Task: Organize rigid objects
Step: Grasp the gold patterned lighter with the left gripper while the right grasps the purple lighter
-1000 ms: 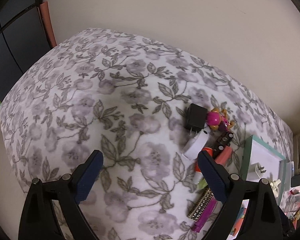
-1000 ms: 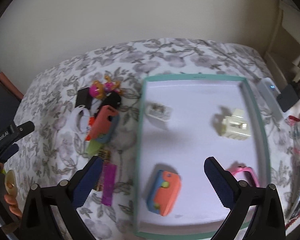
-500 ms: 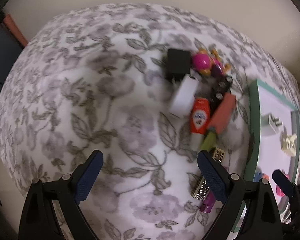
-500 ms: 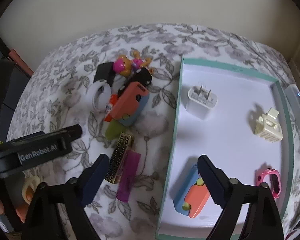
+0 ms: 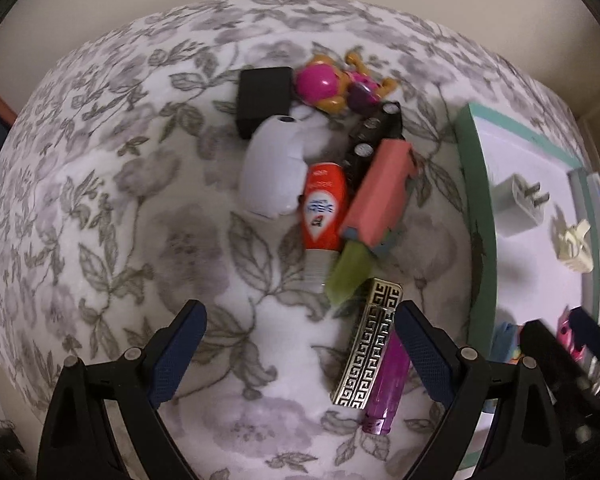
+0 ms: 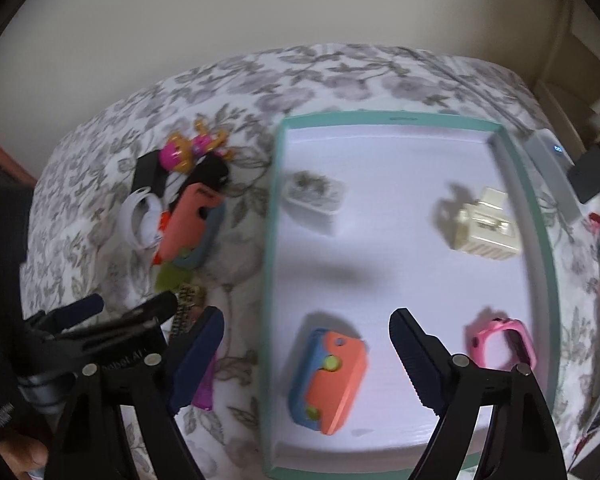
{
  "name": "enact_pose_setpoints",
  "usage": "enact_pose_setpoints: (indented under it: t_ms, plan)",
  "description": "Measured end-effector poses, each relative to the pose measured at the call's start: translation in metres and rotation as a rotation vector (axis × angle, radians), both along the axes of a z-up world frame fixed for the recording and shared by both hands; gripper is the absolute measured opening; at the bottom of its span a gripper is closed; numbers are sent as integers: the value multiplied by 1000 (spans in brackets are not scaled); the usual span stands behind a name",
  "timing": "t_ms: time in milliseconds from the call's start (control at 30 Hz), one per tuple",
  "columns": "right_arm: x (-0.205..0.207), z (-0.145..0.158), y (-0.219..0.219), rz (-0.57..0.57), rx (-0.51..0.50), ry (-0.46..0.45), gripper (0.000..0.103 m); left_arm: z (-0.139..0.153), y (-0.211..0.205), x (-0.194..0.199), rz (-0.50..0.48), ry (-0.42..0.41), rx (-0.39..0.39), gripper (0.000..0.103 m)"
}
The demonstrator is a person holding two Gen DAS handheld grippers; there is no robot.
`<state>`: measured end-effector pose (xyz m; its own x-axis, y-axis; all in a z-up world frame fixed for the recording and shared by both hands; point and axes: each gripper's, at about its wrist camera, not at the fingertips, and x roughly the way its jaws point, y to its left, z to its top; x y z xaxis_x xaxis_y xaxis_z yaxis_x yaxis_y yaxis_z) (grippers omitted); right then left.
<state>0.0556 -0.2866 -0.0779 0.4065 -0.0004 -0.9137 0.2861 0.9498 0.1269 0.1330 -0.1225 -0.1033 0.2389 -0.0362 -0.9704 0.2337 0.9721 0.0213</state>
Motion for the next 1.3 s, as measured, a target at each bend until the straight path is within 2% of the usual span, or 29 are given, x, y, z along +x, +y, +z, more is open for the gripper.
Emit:
enact_pose_setpoints:
  t_ms: [167,267,467,533,667,733,900,1100,1233,1300]
  plan:
    - [-4,-1,-12,-40,19,8,87,-10,-15,1,-25,-18,11,95]
    - [-5,-1,-14,-46,23,11,87,-15,-22,-1,-41,-17,35,88]
    - [-3,-1,-10,-28,17,11,87,-14,-26,-7,-68,-3,12,66]
    - [-3,0,-8,-22,17,10,87,-13,-28,-9,-78,7,13,50]
    - [-3,0,-7,-20,16,11,86,-12,-29,-16,-87,27,15,35]
    - [-3,0,-7,-20,26,9,86,-9,-25,-26,-94,37,27,24]
    - [-1,0,-1,-2,30,9,86,-10,-21,-41,-100,43,73,23]
    - [2,-1,12,44,54,11,81,-8,5,-40,-27,55,102,23]
    - [5,-2,29,96,60,14,77,-6,25,-37,36,74,80,23]
    - [7,-4,41,135,64,18,70,-5,33,-36,59,82,70,23]
